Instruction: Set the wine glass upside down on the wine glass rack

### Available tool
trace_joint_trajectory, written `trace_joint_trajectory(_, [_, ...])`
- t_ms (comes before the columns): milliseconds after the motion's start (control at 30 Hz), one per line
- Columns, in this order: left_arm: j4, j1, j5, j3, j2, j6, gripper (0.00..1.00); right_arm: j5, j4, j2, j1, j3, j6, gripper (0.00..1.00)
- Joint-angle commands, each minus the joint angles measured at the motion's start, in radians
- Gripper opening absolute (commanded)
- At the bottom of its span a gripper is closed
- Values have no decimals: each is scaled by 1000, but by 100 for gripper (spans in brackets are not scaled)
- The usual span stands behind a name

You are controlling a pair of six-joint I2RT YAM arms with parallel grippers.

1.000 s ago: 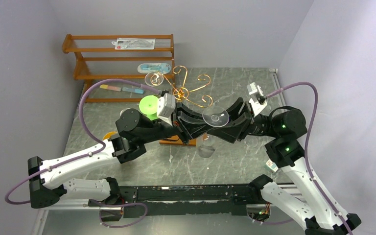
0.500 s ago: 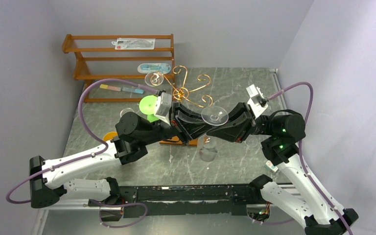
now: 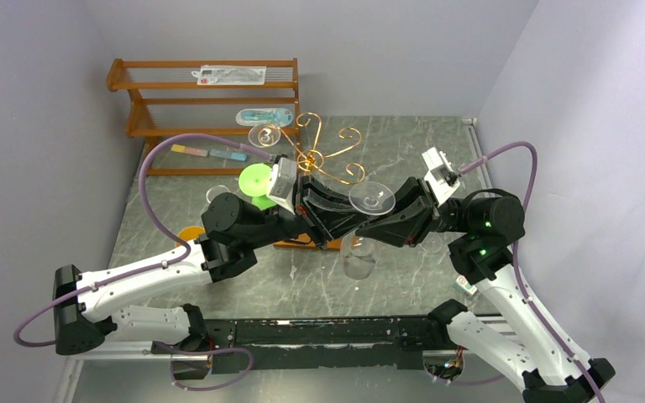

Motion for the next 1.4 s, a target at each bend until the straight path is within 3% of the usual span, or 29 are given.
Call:
trace_joint_trajectory(0, [106,1,-52,1,-8,3,5,-40,-23,-18,6,-14,-14,18])
trace_joint_trajectory(100, [107,1,-51,0,-11,4,5,-25,-31,-20,7,-10,-21,1])
trace_joint_trajectory(267, [41,1,-123,0,-22,20,6,113,-165,-36,7,20,-125,0])
trace_joint_trajectory(367, [-24,1,-193,-3,-45,34,28,216,-253,-45,6,39,-181,0])
trace_joint_trajectory(467, [-106,1,-260,-3,-76,50,61,322,-308,-57,6,55,-220,0])
trace_joint_trajectory(633, [-264,0,-345,5,-153,106,80,506,-417,-76,6,92,-303,0])
trace_joint_trajectory(867, [-503,1,-504,46,-293,255,88,815,-621,-66,6,167,-437,0])
trace_joint_trajectory(1133, [-651,0,-709,82,-393,391,90,1248,-671,96,6,213,-449,0])
trace_joint_trajectory(1367, [-673,2,-781,62,-422,463,91,1336,-610,239,6,241,-492,0])
